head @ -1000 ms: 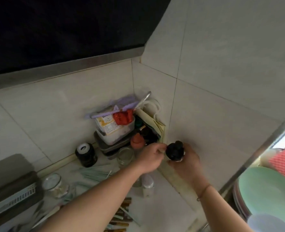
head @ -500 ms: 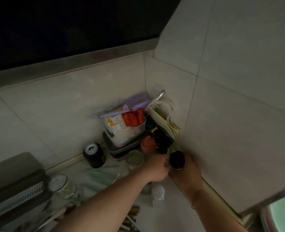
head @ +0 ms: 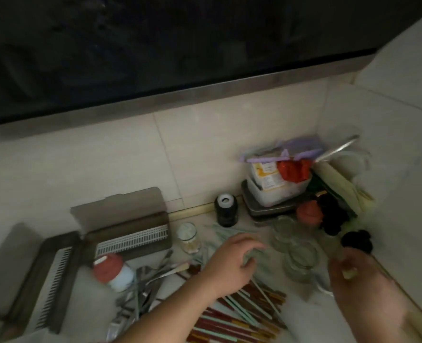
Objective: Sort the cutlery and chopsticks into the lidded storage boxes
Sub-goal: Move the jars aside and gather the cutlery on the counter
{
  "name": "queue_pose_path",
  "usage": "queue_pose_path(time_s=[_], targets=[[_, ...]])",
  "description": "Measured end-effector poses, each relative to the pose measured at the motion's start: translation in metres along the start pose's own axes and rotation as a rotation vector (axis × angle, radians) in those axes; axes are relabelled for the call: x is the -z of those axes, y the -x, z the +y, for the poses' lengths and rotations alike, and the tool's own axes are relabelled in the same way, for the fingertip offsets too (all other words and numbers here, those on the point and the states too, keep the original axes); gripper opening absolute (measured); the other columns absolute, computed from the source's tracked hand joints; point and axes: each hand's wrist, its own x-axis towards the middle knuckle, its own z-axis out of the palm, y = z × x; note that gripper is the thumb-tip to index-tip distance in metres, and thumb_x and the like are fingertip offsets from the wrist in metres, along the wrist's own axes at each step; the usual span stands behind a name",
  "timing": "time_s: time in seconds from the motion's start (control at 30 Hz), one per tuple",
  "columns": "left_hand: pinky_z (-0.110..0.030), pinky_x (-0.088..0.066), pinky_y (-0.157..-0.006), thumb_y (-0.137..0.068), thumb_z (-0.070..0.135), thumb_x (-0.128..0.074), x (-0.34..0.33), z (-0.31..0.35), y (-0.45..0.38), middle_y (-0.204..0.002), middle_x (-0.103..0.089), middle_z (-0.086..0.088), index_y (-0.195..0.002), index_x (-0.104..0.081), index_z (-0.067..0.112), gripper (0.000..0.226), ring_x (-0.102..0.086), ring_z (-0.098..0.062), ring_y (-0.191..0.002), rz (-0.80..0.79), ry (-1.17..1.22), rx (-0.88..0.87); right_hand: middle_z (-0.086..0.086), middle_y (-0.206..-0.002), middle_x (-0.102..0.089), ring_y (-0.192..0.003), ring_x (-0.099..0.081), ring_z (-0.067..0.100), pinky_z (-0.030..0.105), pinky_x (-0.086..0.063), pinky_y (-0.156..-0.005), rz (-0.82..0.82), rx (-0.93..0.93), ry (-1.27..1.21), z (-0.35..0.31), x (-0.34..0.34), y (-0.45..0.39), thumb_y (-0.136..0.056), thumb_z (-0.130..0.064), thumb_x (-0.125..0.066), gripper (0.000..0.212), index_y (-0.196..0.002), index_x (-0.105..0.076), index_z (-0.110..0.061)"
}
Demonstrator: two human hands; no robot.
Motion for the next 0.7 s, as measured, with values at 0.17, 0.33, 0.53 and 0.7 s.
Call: queue_pose_path(time_s=[0.17, 0.33, 0.53, 0.7], targets=[[-0.031, -0.043, -0.101, -0.083, 0.013, -0.064, 0.07, -0.061, 0.096, -0.124, -0.052, 0.015, -0.116, -0.066, 0.023, 0.034, -0.047, -0.003, -0.118, 0.35, -0.143, 0.157, -0.013, -0.081, -0.065, -0.068, -0.066, 0.015, 0.027, -0.047, -0.057, -0.435, 0.461, -0.136, -0.109, -0.051, 0.077, -0.079, -0.04, -0.067, 0.03, -0.107, -0.06, -0.035], [-0.018, -0.033, -0.106, -0.076, -0.001, -0.066, 0.124, -0.11, 0.18, -0.135, -0.043, 0.002, -0.128, -0.054, 0.02, 0.057, -0.039, -0.008, -0.129, 0.807, -0.184, 0.27, -0.003, -0.116, -0.061, -0.098, -0.064, 0.018, 0.03, -0.053, -0.08, -0.861, 0.682, -0.278, -0.195, -0.133, 0.156, -0.076, -0.037, -0.065, 0.064, -0.133, -0.036, -0.034], [-0.027, -0.033, -0.102, -0.09, 0.018, -0.064, 0.137, -0.16, 0.203, -0.149, -0.039, -0.005, -0.149, -0.027, 0.016, 0.07, -0.044, -0.02, -0.132, 0.657, 0.326, 0.91, 0.009, -0.132, -0.05, -0.114, -0.055, 0.028, 0.035, -0.047, -0.096, -0.964, 0.605, -0.24, -0.257, -0.191, 0.208, -0.069, -0.028, -0.076, 0.097, -0.145, -0.015, -0.025], [-0.02, -0.042, -0.095, -0.091, -0.001, -0.051, 0.14, -0.177, 0.206, -0.119, -0.064, 0.009, -0.121, -0.054, 0.035, 0.047, -0.056, -0.011, -0.118, 0.46, 0.393, 0.826, 0.003, -0.116, -0.058, -0.107, -0.059, 0.026, 0.042, -0.05, -0.094, -0.919, 0.531, -0.236, -0.27, -0.214, 0.224, -0.068, -0.028, -0.078, 0.081, -0.13, -0.027, -0.033]])
